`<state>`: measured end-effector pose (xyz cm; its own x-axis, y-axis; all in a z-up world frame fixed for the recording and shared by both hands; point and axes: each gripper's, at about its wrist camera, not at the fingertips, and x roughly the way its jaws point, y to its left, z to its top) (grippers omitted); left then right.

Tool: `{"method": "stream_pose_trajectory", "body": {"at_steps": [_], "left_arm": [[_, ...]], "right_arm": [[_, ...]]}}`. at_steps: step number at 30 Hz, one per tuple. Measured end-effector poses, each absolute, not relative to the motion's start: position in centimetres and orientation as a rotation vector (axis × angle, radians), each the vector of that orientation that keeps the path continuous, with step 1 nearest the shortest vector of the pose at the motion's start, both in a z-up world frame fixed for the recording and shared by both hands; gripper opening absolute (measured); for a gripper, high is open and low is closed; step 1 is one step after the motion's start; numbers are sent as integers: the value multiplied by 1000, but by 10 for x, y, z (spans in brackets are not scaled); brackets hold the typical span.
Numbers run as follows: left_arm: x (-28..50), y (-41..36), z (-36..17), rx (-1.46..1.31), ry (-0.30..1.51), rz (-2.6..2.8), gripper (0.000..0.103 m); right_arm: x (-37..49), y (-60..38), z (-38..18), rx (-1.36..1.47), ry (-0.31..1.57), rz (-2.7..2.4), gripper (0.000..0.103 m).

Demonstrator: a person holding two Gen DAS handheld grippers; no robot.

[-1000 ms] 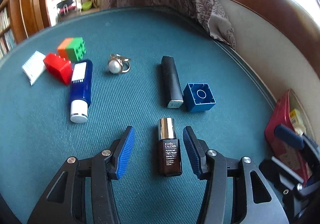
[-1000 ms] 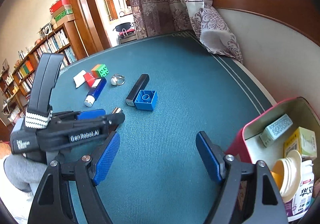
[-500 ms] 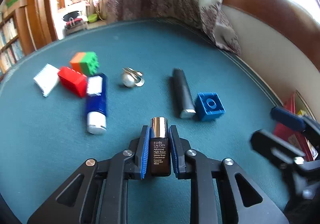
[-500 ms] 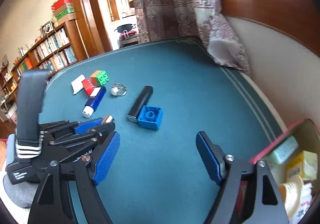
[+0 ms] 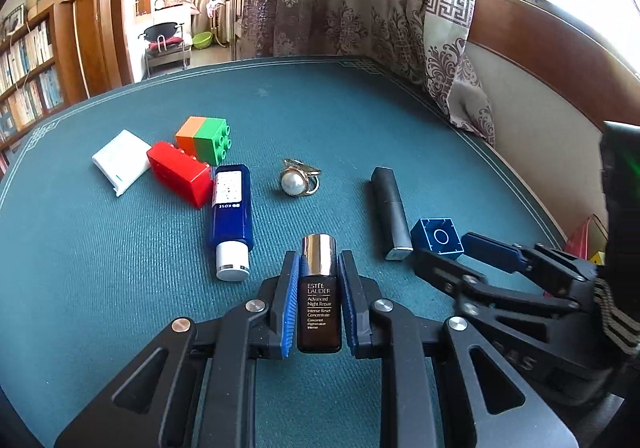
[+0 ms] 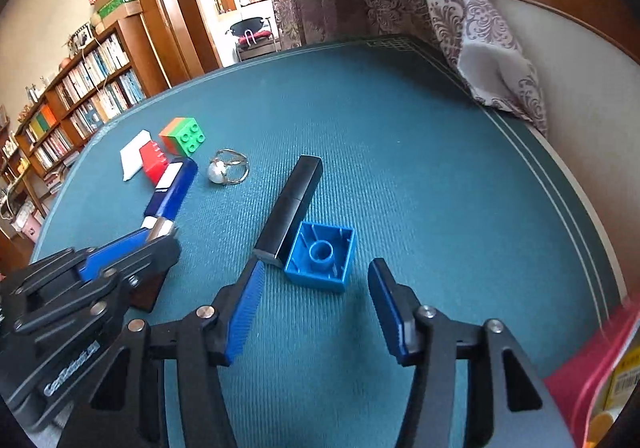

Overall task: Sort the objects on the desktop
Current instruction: 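Grasp the brown serum bottle with the left tool while the right tool grasps the blue brick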

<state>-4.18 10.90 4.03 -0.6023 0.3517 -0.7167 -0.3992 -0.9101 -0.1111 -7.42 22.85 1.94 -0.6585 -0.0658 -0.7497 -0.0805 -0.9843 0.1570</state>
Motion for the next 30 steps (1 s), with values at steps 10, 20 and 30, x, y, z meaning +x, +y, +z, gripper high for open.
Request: {"method": "stream_pose_trajectory", "body": {"at_steps": [10, 20, 30], "left_arm": [[-43, 109, 38, -1106, 76, 2477, 21], [-40, 112, 42, -1091, 77, 2471, 21], [-33, 115, 48, -1060, 72, 2459, 21]], "right_arm": [[-82, 235, 12, -1273, 253, 2811, 41], [-75, 235, 17, -1248, 261, 2823, 36], [-41, 244, 47, -1140, 341, 2857, 36]]}}
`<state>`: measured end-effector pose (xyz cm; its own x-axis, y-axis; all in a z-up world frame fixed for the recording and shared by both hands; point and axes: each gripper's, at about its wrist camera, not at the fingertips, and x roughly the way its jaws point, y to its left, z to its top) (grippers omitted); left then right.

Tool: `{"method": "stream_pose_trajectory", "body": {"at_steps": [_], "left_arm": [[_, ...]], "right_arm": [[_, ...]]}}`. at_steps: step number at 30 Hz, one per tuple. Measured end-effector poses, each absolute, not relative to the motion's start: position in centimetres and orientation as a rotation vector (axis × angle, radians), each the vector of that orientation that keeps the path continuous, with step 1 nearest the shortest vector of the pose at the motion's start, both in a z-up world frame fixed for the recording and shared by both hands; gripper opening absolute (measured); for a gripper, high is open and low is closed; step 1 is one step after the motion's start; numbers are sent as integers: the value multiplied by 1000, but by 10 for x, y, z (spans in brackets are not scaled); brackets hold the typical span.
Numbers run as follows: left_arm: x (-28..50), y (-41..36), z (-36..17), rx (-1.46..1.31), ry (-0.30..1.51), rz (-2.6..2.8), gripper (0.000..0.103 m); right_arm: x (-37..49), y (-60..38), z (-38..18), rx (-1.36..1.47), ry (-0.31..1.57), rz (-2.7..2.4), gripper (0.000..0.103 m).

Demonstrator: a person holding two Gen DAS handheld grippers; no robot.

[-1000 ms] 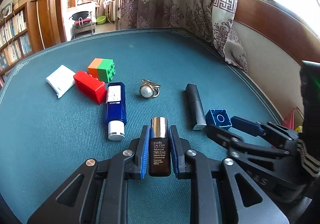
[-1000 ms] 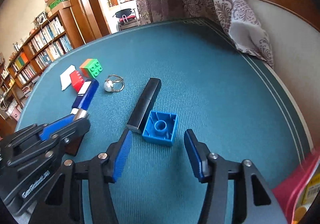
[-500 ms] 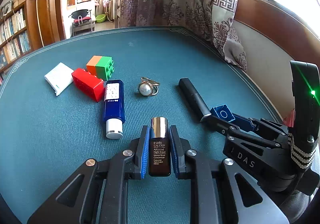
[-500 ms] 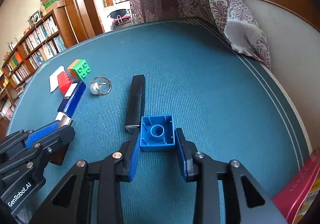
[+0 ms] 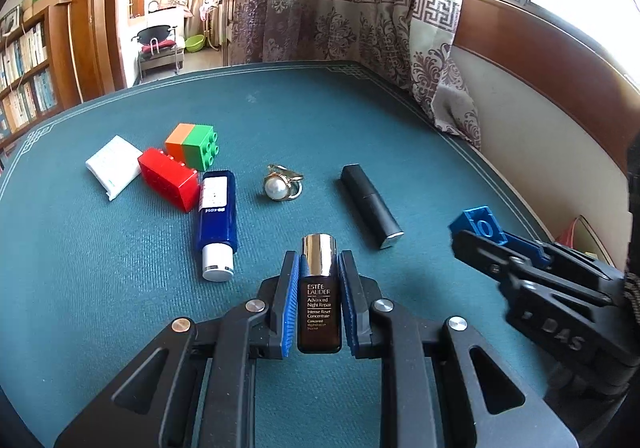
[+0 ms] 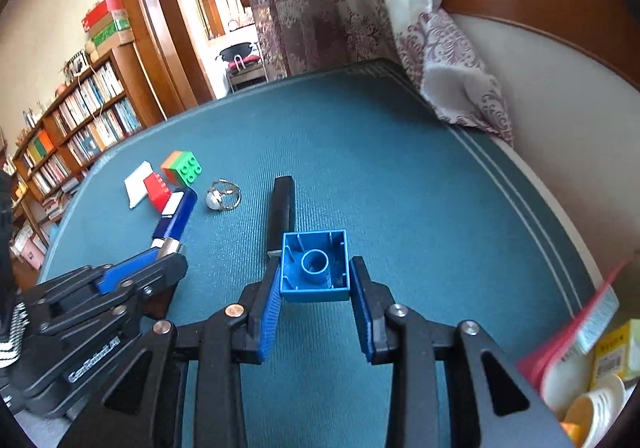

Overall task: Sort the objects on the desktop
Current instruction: 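Grasp the brown serum bottle with the left tool while the right tool grasps the blue brick, then carry the blue brick into the red tin and release it with the right tool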

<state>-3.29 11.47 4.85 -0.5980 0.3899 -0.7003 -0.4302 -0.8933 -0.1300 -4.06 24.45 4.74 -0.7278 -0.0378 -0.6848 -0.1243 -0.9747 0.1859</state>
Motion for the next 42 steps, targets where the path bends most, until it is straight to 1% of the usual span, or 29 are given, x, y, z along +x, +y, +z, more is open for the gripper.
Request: {"method": "stream_pose_trajectory", "body": {"at_steps": [5, 20, 26, 28, 30, 33, 37, 39, 42], "left_arm": [[-25, 121, 55, -1031, 81, 2440, 21], [9, 146, 81, -922, 120, 2367, 21], [9, 148, 79, -957, 121, 2353, 22], [7, 152, 73, -995, 112, 2330, 25], [4, 155, 64, -1048, 98, 2308, 40], [3, 158, 55, -1094, 70, 2273, 53], [7, 164, 48, -1124, 65, 2286, 56], [8, 166, 47, -1135, 63, 2292, 57], [10, 169, 44, -1151, 65, 2301, 57]], "right_arm": [[-13, 248, 61, -1091, 305, 2855, 36], [63, 284, 90, -954, 338, 2812, 36], [90, 300, 94, -908, 349, 2772, 36], [98, 308, 93, -906, 356, 2749, 36], [109, 317, 91, -905, 364, 2717, 36], [124, 331, 85, -904, 396, 2671, 36], [137, 346, 76, -908, 452, 2630, 37], [141, 350, 74, -902, 467, 2627, 39], [144, 351, 75, -882, 472, 2637, 45]]}}
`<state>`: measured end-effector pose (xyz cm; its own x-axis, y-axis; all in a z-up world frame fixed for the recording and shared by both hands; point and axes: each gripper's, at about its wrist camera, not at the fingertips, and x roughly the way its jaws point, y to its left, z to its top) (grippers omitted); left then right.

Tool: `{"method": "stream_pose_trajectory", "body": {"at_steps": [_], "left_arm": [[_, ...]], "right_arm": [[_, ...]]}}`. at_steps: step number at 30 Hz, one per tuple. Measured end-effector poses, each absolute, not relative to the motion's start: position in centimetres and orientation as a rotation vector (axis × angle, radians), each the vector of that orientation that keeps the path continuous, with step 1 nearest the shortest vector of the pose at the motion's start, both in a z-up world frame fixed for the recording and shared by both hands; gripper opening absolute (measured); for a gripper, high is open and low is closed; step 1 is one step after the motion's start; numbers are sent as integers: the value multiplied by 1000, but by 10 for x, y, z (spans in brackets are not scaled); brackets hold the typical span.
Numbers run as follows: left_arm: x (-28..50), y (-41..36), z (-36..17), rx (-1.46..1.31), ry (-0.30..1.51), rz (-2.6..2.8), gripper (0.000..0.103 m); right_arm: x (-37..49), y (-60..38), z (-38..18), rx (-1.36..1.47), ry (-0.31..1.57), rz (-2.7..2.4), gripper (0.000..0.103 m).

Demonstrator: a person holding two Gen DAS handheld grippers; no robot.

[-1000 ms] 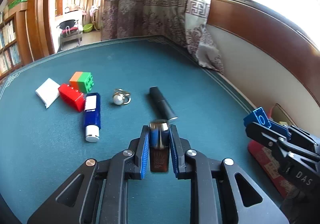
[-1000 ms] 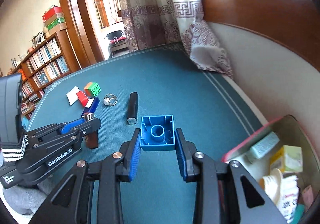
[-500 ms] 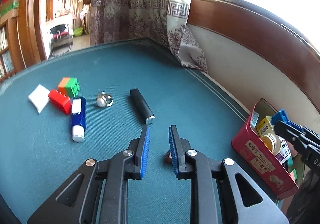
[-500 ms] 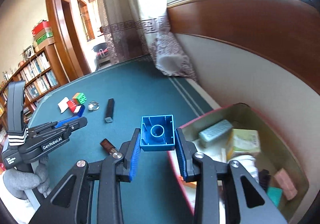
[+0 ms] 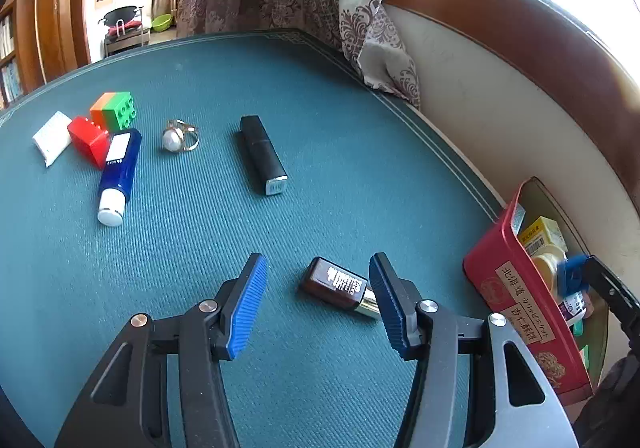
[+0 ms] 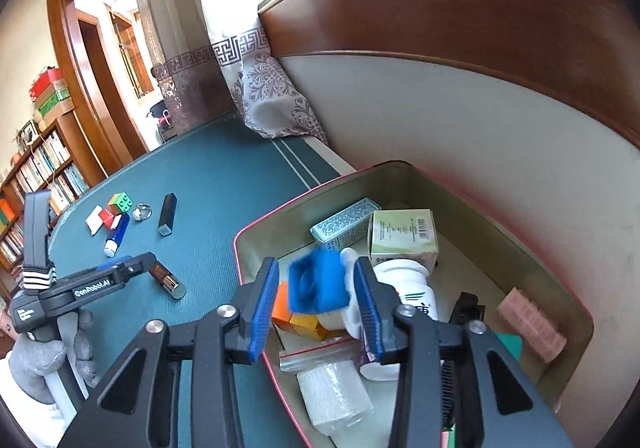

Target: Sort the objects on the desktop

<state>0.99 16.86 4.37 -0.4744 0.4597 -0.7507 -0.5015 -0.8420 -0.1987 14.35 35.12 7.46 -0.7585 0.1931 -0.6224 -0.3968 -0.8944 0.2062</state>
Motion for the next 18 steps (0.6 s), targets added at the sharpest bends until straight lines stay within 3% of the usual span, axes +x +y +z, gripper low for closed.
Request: {"method": "stream_pose_trajectory", "body": {"at_steps": [6, 18], "left_arm": [[13, 181, 38, -1176, 81, 2313, 57], [13, 207, 20, -1153, 232, 2365, 62]], "right_arm": [[148, 348, 79, -839, 443, 2661, 58], [144, 340, 81, -843, 391, 2688, 59]]}}
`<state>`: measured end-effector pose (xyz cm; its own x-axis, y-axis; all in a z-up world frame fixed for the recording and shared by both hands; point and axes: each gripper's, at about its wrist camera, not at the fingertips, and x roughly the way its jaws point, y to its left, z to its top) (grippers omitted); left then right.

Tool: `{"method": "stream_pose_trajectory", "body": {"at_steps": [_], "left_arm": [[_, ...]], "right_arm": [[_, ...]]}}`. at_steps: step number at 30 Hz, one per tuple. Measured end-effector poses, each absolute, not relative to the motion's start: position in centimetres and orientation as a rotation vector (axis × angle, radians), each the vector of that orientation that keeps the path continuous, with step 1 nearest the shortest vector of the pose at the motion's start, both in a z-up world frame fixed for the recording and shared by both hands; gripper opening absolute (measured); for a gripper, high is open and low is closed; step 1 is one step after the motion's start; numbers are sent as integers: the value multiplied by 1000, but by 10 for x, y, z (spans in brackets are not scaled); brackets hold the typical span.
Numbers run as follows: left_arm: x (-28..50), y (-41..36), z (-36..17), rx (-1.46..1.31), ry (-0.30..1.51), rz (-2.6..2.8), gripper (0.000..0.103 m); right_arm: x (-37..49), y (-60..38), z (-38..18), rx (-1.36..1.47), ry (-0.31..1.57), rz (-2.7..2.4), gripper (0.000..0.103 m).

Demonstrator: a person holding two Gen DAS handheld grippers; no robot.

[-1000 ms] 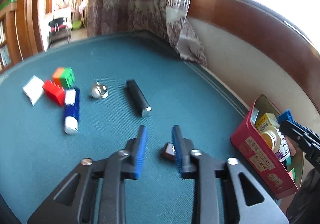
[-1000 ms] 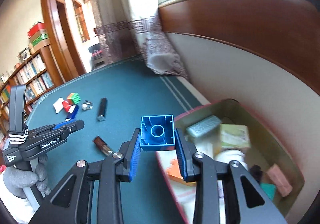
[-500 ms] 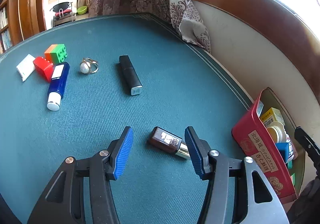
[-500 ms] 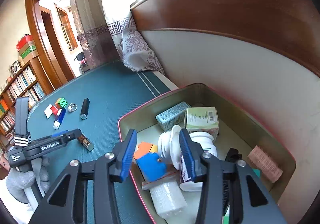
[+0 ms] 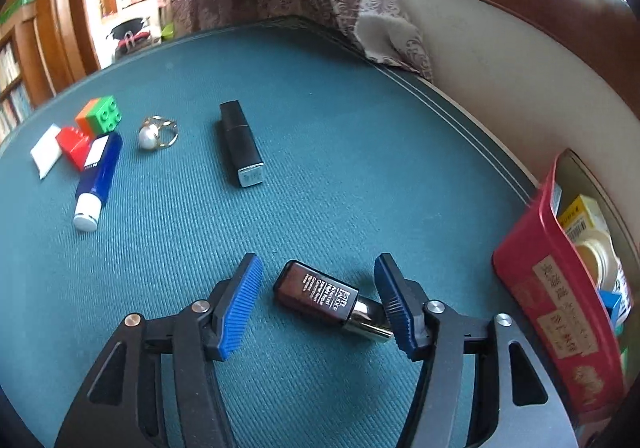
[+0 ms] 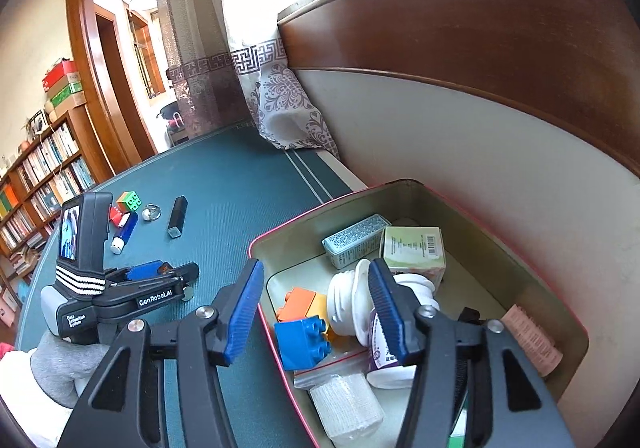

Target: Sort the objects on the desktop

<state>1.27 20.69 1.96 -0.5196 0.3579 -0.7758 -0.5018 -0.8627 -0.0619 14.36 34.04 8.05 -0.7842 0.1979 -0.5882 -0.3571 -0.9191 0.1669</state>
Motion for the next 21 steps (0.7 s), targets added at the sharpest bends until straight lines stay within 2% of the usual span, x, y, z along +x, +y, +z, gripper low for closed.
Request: {"method": "stream_pose_trajectory", "body": {"at_steps": [8, 13, 15, 17, 21], "left_arm": [[14, 190, 18, -1133, 271, 2336, 62], [14, 180, 19, -1127, 281, 2360, 40], [11, 182, 19, -1114, 293, 2360, 27], [12, 185, 18, -1094, 311, 2356, 22], [14, 187, 19, -1078, 307, 2350, 21]], "right_arm": [[145, 343, 78, -851, 395, 2680, 59], [147, 345, 77, -854, 406, 2674, 59], [146, 344, 77, -859, 407, 2675, 59], [146, 343, 78, -860, 406, 2677, 59], [146, 344, 78, -854, 410, 2676, 59]]}}
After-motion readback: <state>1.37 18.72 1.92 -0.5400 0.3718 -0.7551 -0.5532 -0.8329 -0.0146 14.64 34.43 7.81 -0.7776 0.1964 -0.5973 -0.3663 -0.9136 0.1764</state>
